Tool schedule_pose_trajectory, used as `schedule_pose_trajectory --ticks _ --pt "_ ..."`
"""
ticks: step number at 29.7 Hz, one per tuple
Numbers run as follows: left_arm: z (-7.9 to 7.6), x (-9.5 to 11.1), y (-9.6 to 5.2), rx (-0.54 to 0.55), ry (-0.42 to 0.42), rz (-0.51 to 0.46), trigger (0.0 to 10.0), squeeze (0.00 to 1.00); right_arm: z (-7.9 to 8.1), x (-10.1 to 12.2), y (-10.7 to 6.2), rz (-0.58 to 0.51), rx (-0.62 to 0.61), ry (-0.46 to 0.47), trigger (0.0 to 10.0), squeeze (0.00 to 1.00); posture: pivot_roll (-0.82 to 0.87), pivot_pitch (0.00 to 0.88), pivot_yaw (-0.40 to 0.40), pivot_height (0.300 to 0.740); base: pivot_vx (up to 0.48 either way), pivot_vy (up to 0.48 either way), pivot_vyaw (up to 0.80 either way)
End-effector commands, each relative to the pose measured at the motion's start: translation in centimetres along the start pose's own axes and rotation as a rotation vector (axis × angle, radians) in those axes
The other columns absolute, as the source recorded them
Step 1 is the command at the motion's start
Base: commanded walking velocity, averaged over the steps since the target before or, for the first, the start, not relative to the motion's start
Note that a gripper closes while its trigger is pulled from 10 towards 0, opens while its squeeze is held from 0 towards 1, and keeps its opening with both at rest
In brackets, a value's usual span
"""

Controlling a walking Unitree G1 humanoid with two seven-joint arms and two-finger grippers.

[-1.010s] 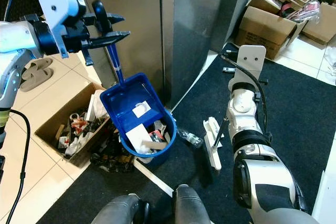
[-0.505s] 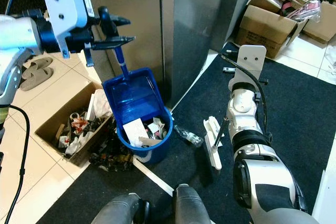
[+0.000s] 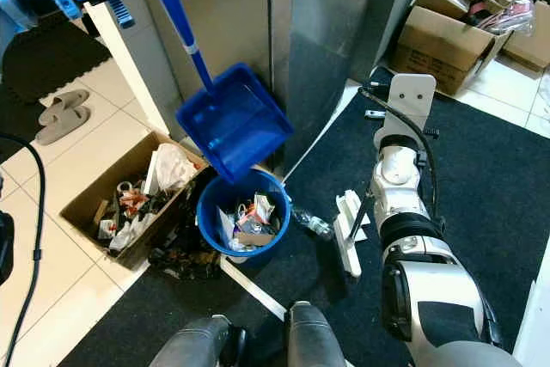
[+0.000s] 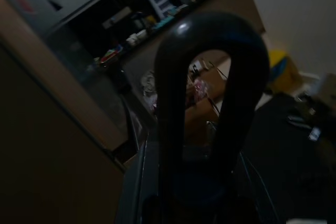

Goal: Sweep floor

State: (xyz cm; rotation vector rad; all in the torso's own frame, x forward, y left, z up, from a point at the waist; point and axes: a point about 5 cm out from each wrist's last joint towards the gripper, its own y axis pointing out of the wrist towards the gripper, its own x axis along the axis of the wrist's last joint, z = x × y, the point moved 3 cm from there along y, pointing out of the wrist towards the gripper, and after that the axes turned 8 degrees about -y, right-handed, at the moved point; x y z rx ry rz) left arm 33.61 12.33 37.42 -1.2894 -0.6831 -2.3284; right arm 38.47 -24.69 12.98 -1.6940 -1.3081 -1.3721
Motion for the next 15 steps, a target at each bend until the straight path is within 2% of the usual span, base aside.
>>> schedule_pose_trajectory --ticks 1,2,5,8,9,10,11,15 --pt "1.6 2.5 -0.5 0.110 0.000 -0.098 10.0 0.00 -0.3 0.9 0.3 -0.040 -0.013 0.006 10.0 0.00 0.05 0.039 0.072 0.740 0.000 0.000 0.00" --pt "1.6 2.5 -0.5 0.110 0.000 -0.098 10.0 0.00 -0.3 0.9 0.3 -0.040 -0.013 0.006 10.0 0.00 0.05 0.039 0.072 0.740 0.000 0.000 0.00" --pt "2.9 4.0 -1.0 0.208 -0.102 -0.180 10.0 0.00 -1.1 0.9 0.5 -0.037 -0.040 0.014 10.0 0.00 0.05 0.039 0.072 0.740 0.000 0.000 0.00" --pt "3.4 5.1 -1.6 0.262 -0.157 -0.241 10.0 0.00 -2.5 0.8 0.8 -0.015 -0.096 0.060 10.0 0.00 0.05 0.039 0.075 0.740 0.000 0.000 0.00" --pt "3.4 5.1 -1.6 0.262 -0.157 -0.241 10.0 0.00 -2.5 0.8 0.8 -0.015 -0.096 0.060 10.0 0.00 0.05 0.039 0.075 0.740 0.000 0.000 0.00" --pt "3.5 5.3 -1.8 0.289 -0.205 -0.270 10.0 0.00 -3.6 0.9 1.0 -0.016 -0.125 0.062 10.0 0.00 0.05 0.037 0.075 0.740 0.000 0.000 0.00" --pt "3.4 5.2 -1.9 0.303 -0.211 -0.270 10.0 0.00 -4.2 0.9 1.1 -0.012 -0.143 0.067 10.0 0.00 0.04 0.036 0.075 0.740 0.000 0.000 0.00" --pt "3.6 4.7 -2.1 0.368 -0.275 -0.270 10.0 0.00 -5.7 0.8 1.4 0.003 -0.183 0.098 10.0 0.00 0.03 0.034 0.078 0.740 0.000 0.000 0.00"
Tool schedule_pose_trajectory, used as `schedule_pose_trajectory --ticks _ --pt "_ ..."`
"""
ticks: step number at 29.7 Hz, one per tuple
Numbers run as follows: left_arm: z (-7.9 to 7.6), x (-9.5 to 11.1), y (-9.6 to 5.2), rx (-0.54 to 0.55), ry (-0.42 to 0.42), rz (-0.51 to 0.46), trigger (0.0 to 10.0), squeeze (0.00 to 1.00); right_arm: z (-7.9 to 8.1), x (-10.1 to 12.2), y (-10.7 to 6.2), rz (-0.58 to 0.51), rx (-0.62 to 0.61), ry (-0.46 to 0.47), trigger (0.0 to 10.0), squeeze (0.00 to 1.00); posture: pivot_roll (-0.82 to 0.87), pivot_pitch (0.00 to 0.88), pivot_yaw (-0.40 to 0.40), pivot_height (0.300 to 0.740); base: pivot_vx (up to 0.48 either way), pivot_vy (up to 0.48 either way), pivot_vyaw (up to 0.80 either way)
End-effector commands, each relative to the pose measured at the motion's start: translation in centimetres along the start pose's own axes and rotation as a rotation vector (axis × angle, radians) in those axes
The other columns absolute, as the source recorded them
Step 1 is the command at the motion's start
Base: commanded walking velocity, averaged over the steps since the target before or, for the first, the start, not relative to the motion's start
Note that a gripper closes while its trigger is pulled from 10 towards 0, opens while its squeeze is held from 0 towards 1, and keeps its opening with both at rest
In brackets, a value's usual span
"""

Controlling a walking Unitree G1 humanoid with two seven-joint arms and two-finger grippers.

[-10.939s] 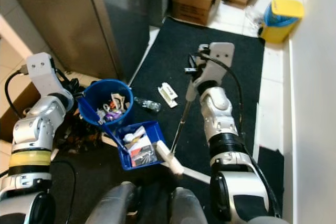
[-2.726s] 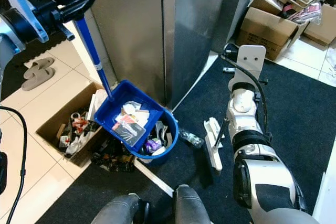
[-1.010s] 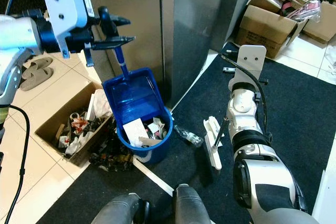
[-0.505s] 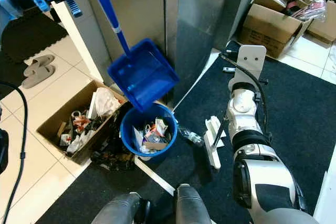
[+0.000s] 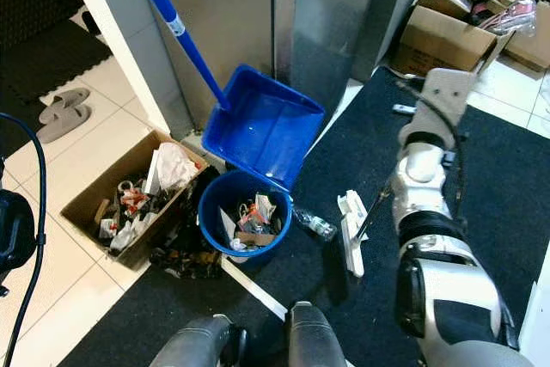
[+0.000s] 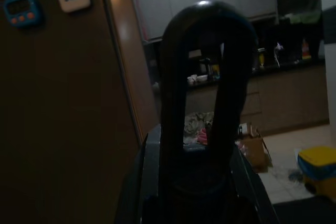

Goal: Sweep floor

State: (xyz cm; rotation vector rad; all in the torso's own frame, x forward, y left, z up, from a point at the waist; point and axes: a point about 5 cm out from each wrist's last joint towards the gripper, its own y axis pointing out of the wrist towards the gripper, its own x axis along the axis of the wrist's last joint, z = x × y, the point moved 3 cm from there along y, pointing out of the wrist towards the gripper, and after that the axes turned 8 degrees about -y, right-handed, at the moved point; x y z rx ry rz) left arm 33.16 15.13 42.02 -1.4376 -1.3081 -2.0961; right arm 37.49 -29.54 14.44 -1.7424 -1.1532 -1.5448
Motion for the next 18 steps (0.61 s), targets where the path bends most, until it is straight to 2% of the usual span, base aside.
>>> schedule_pose_trajectory --ticks 1,6,10,18 --pt "0.2 0.9 -0.4 0.048 -0.019 -0.042 10.0 0.00 -0.7 1.0 0.6 -0.023 -0.027 0.032 10.0 0.00 0.03 0.034 0.078 0.740 0.000 0.000 0.00" --pt "0.2 -0.3 -0.1 0.081 -0.084 -0.032 10.0 0.00 -1.2 0.6 0.6 0.005 -0.055 0.073 10.0 0.00 0.02 0.032 0.082 0.740 0.000 0.000 0.00" --pt "0.0 -0.4 0.0 0.079 -0.094 -0.030 10.0 0.00 -1.4 0.4 0.6 0.014 -0.063 0.082 10.0 0.00 0.02 0.032 0.082 0.740 0.000 0.000 0.00" --pt "-0.3 -0.5 0.3 0.081 -0.104 -0.027 10.0 0.00 -1.8 0.1 0.5 0.033 -0.080 0.104 10.0 0.00 0.02 0.023 0.092 0.740 0.000 0.000 -0.74"
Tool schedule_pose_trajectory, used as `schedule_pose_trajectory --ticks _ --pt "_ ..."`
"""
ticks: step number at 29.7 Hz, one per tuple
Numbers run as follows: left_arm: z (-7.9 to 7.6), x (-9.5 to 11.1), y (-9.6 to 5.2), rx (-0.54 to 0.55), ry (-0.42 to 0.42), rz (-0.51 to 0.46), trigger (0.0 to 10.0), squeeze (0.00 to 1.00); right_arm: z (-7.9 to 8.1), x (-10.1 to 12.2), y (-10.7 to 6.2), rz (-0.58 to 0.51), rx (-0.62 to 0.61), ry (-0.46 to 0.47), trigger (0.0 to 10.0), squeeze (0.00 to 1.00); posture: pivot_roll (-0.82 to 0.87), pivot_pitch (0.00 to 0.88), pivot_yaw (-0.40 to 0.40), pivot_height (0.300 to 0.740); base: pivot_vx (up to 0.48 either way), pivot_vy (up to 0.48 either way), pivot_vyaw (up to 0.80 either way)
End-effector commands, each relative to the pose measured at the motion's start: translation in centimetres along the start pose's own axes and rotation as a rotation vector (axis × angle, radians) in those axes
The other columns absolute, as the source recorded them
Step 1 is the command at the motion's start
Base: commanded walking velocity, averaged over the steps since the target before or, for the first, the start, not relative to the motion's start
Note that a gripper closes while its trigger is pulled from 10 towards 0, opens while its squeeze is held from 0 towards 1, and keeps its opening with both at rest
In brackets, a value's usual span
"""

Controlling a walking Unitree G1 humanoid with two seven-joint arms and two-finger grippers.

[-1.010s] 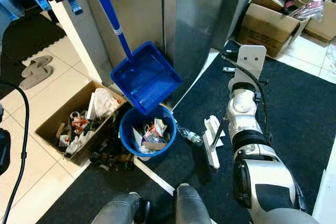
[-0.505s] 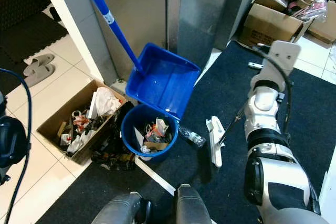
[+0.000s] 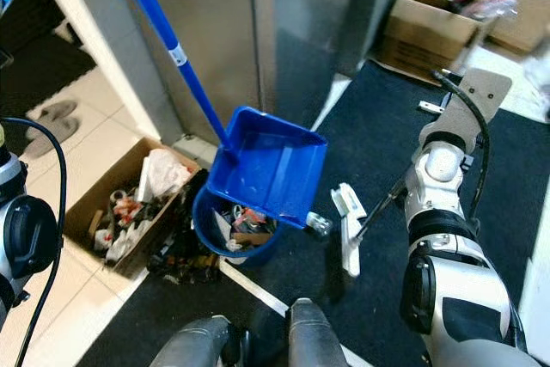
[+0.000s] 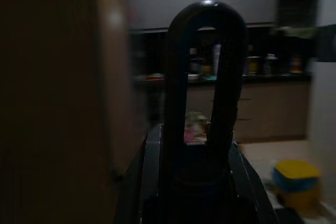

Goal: Sweep floor

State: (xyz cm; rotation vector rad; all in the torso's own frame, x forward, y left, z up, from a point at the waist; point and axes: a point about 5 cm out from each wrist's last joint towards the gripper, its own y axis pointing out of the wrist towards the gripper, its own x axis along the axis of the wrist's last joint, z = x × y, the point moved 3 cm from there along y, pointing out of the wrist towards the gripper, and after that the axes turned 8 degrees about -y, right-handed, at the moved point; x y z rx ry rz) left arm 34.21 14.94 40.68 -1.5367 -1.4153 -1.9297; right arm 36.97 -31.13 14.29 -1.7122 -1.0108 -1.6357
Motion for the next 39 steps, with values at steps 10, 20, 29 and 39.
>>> schedule_pose_trajectory --ticks 10,20,29,39 --pt "-0.2 0.4 0.0 -0.001 0.017 -0.026 10.0 0.00 0.2 0.8 0.2 -0.026 0.004 0.005 10.0 0.00 0.02 0.020 0.093 0.740 0.000 0.000 -0.79" --pt "0.3 -0.2 0.0 0.027 0.037 -0.007 10.0 0.00 0.3 0.8 0.2 -0.027 0.011 0.005 10.0 0.00 0.02 0.024 0.093 0.740 0.000 0.000 -0.79" --pt "2.1 -1.6 -0.3 0.111 0.043 0.036 10.0 0.00 0.5 0.8 0.1 -0.030 0.014 0.005 10.0 0.00 0.02 0.024 0.095 0.740 0.000 0.000 -0.79" --pt "4.5 -3.4 -1.1 0.252 0.084 0.113 10.0 0.00 0.9 0.9 0.1 -0.035 0.027 0.009 10.0 0.00 0.02 0.026 0.095 0.740 0.000 0.000 -0.79"
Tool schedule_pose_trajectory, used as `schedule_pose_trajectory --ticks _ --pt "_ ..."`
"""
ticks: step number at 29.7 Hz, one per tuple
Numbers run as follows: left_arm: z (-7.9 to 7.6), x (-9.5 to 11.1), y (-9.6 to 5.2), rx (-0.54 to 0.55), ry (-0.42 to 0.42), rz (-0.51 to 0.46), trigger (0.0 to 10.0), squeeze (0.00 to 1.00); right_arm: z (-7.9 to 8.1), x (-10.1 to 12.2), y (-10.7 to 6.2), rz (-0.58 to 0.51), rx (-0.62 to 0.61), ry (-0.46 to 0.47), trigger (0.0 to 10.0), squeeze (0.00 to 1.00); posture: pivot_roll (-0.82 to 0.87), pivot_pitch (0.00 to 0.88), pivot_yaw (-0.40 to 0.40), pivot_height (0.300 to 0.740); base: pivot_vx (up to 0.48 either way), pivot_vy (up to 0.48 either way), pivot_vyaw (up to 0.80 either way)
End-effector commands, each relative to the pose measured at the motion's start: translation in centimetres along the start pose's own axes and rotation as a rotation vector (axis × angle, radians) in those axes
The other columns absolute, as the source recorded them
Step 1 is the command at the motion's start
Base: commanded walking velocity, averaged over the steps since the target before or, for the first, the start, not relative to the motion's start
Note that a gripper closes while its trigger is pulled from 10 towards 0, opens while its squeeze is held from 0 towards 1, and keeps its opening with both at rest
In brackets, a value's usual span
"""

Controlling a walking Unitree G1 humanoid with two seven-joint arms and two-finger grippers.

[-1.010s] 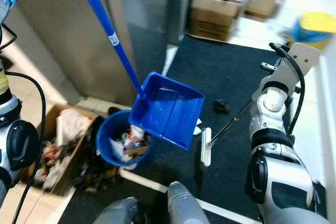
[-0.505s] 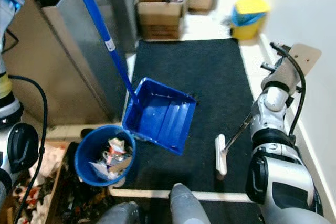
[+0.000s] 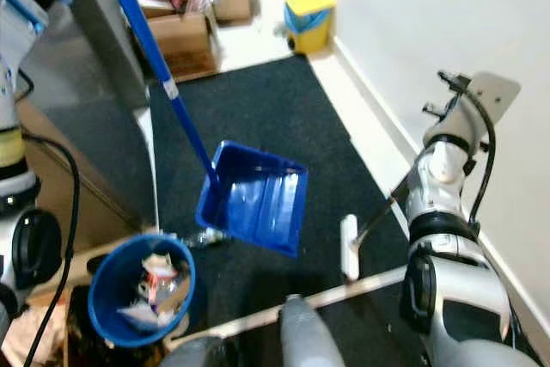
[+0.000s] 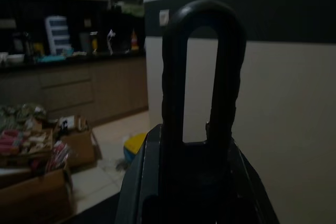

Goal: Sweep floor

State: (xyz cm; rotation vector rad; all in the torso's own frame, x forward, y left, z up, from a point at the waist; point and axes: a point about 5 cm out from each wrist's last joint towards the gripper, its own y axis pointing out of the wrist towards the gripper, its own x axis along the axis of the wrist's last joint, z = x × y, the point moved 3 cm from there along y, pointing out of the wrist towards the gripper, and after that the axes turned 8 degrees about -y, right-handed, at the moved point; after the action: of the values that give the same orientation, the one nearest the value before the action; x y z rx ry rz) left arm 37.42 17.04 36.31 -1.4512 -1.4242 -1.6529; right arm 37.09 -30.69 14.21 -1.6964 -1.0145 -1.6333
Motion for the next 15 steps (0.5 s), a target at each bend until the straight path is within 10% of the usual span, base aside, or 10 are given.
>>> schedule_pose_trajectory --ticks 1,8,15 --pt "1.2 0.8 -0.2 0.055 0.069 -0.018 10.0 0.00 0.6 1.1 0.2 -0.040 0.023 0.002 10.0 0.00 0.02 0.027 0.096 0.740 0.000 0.000 -0.79" --pt "2.5 0.7 -0.6 0.111 0.146 0.011 10.0 0.00 1.7 1.9 0.2 -0.069 0.063 0.017 10.0 0.00 0.03 0.029 0.099 0.740 0.000 0.000 -0.79" --pt "3.5 0.0 -1.7 0.131 0.349 0.089 10.0 0.00 4.6 4.2 -0.1 -0.174 0.223 0.001 10.0 0.00 0.03 0.031 0.105 0.740 0.000 0.000 0.00"
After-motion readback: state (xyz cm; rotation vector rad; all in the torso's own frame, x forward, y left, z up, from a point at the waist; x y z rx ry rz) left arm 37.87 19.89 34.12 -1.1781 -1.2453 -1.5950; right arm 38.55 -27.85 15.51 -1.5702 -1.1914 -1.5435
